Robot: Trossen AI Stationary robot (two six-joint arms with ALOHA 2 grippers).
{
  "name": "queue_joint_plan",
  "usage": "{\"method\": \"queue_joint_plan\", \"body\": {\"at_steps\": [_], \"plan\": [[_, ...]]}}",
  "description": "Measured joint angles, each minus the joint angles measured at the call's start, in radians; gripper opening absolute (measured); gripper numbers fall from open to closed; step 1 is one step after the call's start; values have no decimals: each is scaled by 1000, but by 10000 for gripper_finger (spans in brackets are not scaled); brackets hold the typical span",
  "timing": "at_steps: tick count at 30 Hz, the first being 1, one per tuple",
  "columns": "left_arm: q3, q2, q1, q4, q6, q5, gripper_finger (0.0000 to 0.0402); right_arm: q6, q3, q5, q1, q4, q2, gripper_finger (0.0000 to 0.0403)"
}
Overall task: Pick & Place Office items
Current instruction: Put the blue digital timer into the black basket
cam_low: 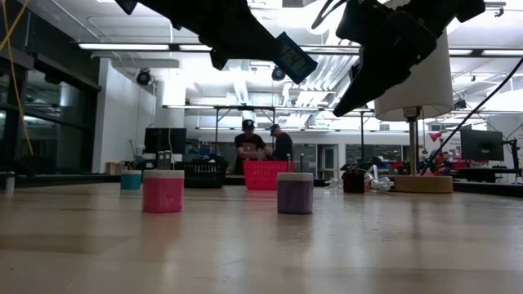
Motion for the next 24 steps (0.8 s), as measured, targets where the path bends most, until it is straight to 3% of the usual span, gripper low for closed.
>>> {"method": "queue_joint_plan", "body": {"at_steps": [17, 24], "plan": [[0, 0, -1, -2, 1, 1, 61, 0, 0, -2, 0, -1, 0, 159], [0, 0, 10, -88, -75, -3, 61, 0, 0, -2, 0, -1, 0, 159]]}}
